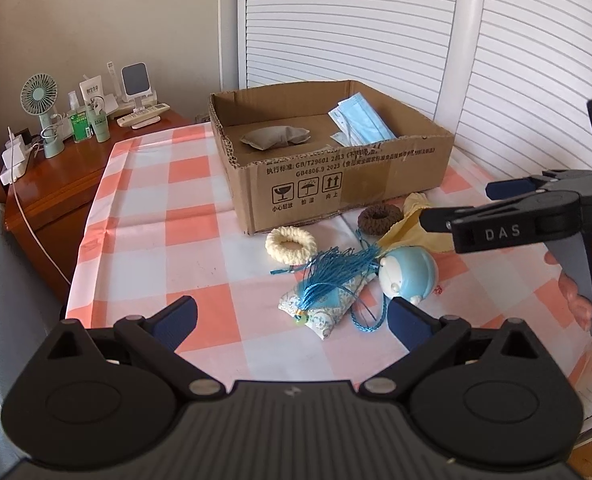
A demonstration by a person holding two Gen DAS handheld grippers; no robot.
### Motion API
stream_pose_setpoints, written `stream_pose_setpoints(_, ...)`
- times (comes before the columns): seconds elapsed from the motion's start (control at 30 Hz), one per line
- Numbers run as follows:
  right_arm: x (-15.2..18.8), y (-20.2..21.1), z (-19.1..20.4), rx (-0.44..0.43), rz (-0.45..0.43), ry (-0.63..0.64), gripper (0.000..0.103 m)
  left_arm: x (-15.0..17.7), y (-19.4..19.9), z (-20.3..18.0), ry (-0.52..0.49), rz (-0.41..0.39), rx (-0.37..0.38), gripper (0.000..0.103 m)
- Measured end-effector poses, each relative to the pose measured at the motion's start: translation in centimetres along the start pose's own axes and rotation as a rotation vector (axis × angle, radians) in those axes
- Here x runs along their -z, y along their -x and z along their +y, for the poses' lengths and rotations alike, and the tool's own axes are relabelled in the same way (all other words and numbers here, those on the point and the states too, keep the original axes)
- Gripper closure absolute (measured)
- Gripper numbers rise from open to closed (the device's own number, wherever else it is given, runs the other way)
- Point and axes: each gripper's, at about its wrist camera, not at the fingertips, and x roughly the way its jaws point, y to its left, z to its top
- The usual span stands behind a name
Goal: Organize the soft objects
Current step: 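Move the right tool down to the yellow cloth on the table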
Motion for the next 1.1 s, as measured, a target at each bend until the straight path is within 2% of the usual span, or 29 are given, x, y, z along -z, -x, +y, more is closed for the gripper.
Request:
stream_pose_setpoints(0.17,-1.4,-2.7,0.0,0.007,0.025,-0.008,0.000,-0.1,-0.8,0.4,0.014,0.013,0.010,0.002)
stream_pose_setpoints(0.3,-0.5,-3.9,0.0,0.048,0.059,0.000,0.000,0.1,-1.5,0.4,0.017,0.028,0.019,0.002)
stream_pose_setpoints(0.57,2.2,-3.9,-3.1,0.111,0.123,-0.051,0.000,0.3,-2.5,-0.5,-0.002,0.054,0.047,0.002)
stream_pose_setpoints(0.83,3.3,-2.8,-5.5,0.172,0.129,-0.085,0.000,0.1,-2.4,-1.4,-0.024,0.058,0.048,0.002)
stream_pose_setpoints(0.9,3.1,-2.4,-5.6,0.160,0.114,-0.091,0.000,0.1,-2.4,-1.5,-0.024,0.060,0.043,0.002)
stream_pose_setpoints(1.0,2.4,-1.9,-5.0,0.096,0.075,-0.096,0.000,0.0,-2.4,-1.7,-0.033,0.062,0.043,0.002)
stream_pose_setpoints(1.1,1.8,-2.6,-3.7,0.054,0.079,-0.068,0.000,0.0,-2.4,-2.1,-0.046,0.062,0.045,0.002)
